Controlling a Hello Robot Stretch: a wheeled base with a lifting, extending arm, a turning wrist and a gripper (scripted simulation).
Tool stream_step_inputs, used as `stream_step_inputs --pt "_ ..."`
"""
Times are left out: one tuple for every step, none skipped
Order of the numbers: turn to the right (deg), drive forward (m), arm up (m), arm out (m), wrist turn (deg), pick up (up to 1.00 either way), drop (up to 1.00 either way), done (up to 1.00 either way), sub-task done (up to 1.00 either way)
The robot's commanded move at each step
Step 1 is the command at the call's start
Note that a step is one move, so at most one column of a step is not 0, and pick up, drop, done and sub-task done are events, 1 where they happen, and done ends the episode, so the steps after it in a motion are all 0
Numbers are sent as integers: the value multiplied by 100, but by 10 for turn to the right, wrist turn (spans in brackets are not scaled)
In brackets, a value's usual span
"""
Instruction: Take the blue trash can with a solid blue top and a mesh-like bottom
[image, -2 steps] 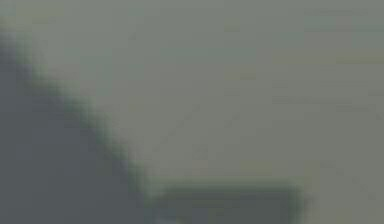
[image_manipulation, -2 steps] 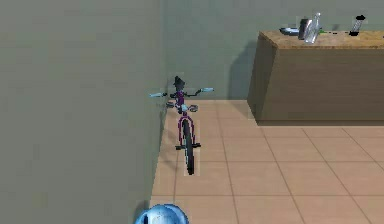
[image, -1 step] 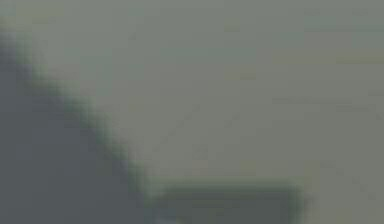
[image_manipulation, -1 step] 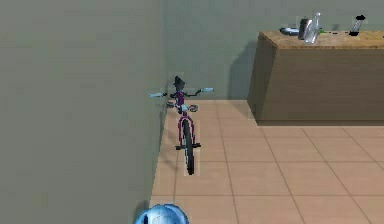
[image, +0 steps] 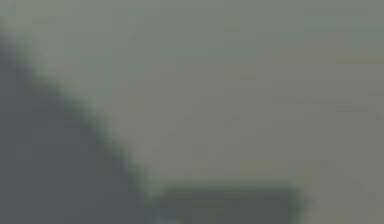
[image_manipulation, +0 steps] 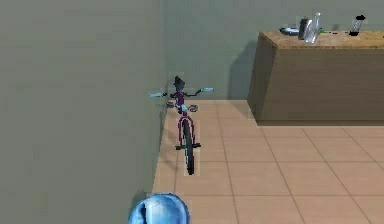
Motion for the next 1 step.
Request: stream_step_inputs --pt "0 0 0 0 0 0 0 100 0"
